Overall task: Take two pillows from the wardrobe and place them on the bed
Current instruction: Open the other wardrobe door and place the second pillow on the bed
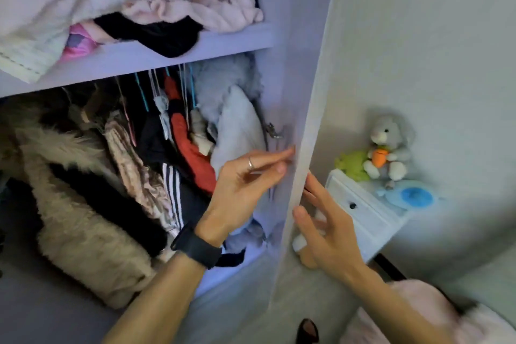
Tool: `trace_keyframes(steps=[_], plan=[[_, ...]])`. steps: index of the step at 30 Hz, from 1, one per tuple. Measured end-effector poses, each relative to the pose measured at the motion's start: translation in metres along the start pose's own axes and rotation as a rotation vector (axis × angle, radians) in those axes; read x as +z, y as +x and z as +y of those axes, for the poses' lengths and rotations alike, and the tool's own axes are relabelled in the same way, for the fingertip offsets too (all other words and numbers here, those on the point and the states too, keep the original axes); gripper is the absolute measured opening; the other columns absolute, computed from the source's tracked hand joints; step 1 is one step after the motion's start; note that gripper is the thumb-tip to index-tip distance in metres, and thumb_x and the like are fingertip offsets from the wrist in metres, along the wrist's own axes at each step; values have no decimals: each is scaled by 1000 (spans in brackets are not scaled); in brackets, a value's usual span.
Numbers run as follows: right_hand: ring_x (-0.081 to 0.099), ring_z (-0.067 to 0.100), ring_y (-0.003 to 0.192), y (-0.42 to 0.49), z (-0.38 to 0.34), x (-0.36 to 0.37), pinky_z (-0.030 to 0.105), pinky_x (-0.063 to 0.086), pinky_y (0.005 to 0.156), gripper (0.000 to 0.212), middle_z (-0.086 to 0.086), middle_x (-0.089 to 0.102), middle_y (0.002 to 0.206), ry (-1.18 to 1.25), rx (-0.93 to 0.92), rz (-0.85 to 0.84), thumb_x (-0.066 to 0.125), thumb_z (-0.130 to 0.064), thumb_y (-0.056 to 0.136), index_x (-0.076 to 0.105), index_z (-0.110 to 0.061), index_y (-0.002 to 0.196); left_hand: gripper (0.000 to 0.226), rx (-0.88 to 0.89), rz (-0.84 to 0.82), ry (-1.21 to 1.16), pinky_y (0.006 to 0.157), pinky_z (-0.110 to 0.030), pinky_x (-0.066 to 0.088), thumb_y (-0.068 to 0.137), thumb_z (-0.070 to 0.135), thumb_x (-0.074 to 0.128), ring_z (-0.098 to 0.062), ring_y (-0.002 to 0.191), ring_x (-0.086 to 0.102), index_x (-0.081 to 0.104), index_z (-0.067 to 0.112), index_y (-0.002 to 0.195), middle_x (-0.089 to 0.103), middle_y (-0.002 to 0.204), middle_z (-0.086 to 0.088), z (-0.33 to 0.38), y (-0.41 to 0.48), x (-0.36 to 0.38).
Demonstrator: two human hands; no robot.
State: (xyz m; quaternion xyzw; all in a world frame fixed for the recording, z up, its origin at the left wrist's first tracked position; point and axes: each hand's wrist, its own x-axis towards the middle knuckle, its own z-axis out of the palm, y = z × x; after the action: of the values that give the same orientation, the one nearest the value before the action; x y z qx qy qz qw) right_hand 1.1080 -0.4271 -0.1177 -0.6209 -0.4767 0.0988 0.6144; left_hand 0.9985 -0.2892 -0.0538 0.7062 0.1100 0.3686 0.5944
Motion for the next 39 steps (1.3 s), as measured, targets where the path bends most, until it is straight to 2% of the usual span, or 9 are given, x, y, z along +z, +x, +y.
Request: trace_keyframes(steps=[2,5,9,12,14,20,27,31,39], plan=[[58,1,124,-8,-1,-14,21,54,89,56,-27,58,136,2,33,110,65,-19,95,46,-33,145,35,159,-74,230,104,-39,49,91,18,67,-15,121,62,69,14,125,68,127,-1,-11,7,16],[64,8,117,-12,3,-37,24,56,88,57,-11,66,131,12,122,266,69,-5,90,52,-22,142,51,391,-181,549,109,-33,44,92,20,63,-10,132,52,55,24,142,55,142,5,-24,21,43],[71,0,96,-6,15,-76,12,53,80,56,-17,75,107,-89,178,522,73,-5,87,57,-35,131,74,603,-294,896,113,-51,37,89,19,64,-28,147,33,32,29,155,35,158,-5,-58,48,82],[68,-11,92,8,28,-104,4,47,81,53,-31,71,94,-242,214,634,73,-13,89,56,-38,131,95,601,-406,1182,117,-61,25,85,28,68,-39,153,11,8,37,158,5,168,-4,-85,69,110],[67,-11,93,20,36,-118,1,44,82,50,-21,72,99,-290,249,679,72,-19,91,56,-36,135,105,573,-433,1236,116,-64,20,84,34,72,-42,152,5,-2,38,158,-8,168,-2,-99,79,128],[61,-22,90,40,55,-136,-3,40,80,51,-25,64,99,-373,251,719,67,-20,95,51,-31,142,115,502,-347,1235,110,-73,23,81,42,77,-46,151,3,-10,37,157,-20,165,-2,-122,97,165],[65,-4,107,24,65,-114,13,50,89,52,-9,68,118,-336,225,775,62,-11,97,50,-28,145,100,554,-364,1179,113,-68,25,87,22,68,-40,152,12,-1,40,158,-8,168,0,-127,93,148],[51,16,127,-10,79,-65,21,38,107,43,11,50,140,-539,124,780,64,-3,89,61,-10,131,76,246,-416,1051,116,-54,30,93,25,57,-38,148,26,17,39,156,17,166,-3,-134,80,96],[48,19,132,45,67,39,21,34,110,25,-1,58,138,-409,-28,234,62,-22,93,70,-22,116,54,17,-9,1070,109,-39,41,89,23,63,-25,133,47,52,28,142,46,149,-3,-94,64,-45]])
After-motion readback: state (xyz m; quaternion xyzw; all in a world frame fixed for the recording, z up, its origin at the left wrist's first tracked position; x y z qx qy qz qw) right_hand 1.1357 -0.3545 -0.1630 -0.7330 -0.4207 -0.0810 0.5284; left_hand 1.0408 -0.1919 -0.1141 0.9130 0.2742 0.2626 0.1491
